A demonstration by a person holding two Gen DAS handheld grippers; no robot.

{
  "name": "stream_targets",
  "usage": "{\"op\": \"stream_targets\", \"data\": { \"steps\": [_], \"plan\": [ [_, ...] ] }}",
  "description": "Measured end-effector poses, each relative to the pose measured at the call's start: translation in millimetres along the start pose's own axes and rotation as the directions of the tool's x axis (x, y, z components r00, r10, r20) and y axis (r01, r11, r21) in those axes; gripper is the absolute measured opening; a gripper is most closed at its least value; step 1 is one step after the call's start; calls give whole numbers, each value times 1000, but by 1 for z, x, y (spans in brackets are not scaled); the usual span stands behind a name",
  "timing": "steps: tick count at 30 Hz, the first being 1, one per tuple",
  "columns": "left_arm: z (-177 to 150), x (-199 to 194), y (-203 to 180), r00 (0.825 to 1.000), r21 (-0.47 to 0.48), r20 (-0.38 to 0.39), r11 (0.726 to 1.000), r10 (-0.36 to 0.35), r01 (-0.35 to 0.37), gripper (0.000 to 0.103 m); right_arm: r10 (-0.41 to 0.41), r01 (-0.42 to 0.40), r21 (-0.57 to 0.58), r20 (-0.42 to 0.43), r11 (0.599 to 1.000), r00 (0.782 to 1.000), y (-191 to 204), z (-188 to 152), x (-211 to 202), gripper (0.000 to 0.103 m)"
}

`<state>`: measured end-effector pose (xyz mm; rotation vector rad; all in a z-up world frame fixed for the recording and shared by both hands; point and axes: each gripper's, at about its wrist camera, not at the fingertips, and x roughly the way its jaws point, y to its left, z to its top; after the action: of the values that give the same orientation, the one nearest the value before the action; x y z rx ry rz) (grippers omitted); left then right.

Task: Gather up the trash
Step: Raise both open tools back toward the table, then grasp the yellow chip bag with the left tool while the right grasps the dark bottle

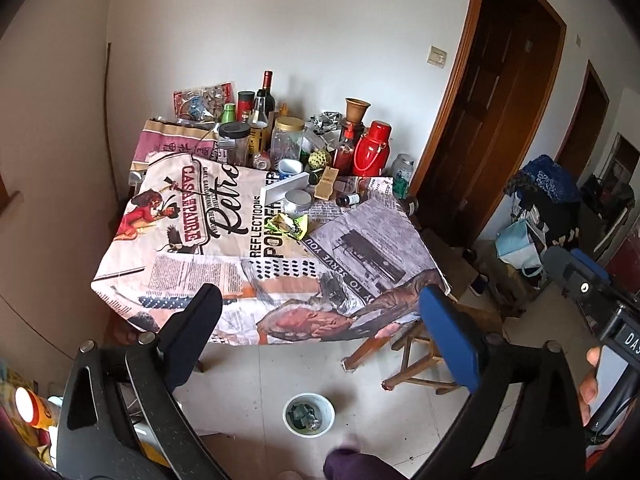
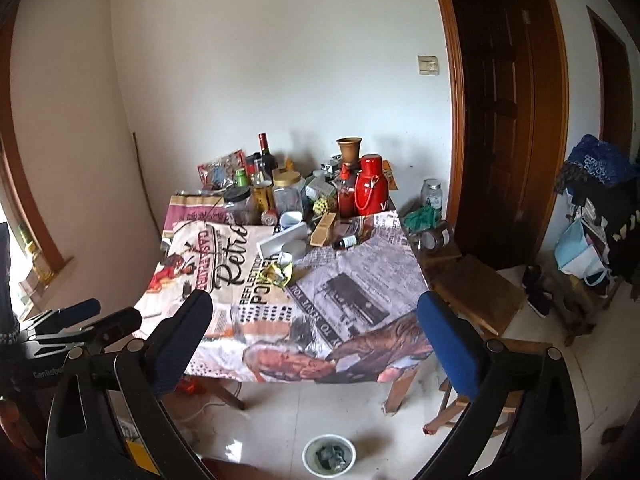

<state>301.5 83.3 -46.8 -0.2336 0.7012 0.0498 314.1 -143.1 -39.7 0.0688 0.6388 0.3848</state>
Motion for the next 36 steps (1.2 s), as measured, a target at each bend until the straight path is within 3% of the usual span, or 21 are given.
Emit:
{"op": "stream_targets", "data": {
  "steps": [7, 16, 25, 33, 36],
  "plan": [
    [23, 46, -4, 999, -21, -18, 999, 33, -33, 99, 9, -9, -1, -14, 1000, 1000, -26, 22, 41, 102],
    [84, 153, -19, 993, -89, -81, 991, 91, -98, 99, 35, -39, -40, -86, 998, 996, -74, 67, 117, 102],
    [125, 212, -29, 985, -151, -89, 975, 149, -161, 99, 101, -107, -33, -157, 994, 982, -113, 106, 185, 102],
    [143, 252, 5, 972, -191, -133, 958, 193, -216, 99, 106, -104, 22, -237, 994, 966, -117, 112, 245, 102],
    [145, 276, 27, 974, -226, -171, 956, 148, -185, 99, 94, -82, 54, -276, 995, 957, -112, 108, 272, 102]
  ]
}}
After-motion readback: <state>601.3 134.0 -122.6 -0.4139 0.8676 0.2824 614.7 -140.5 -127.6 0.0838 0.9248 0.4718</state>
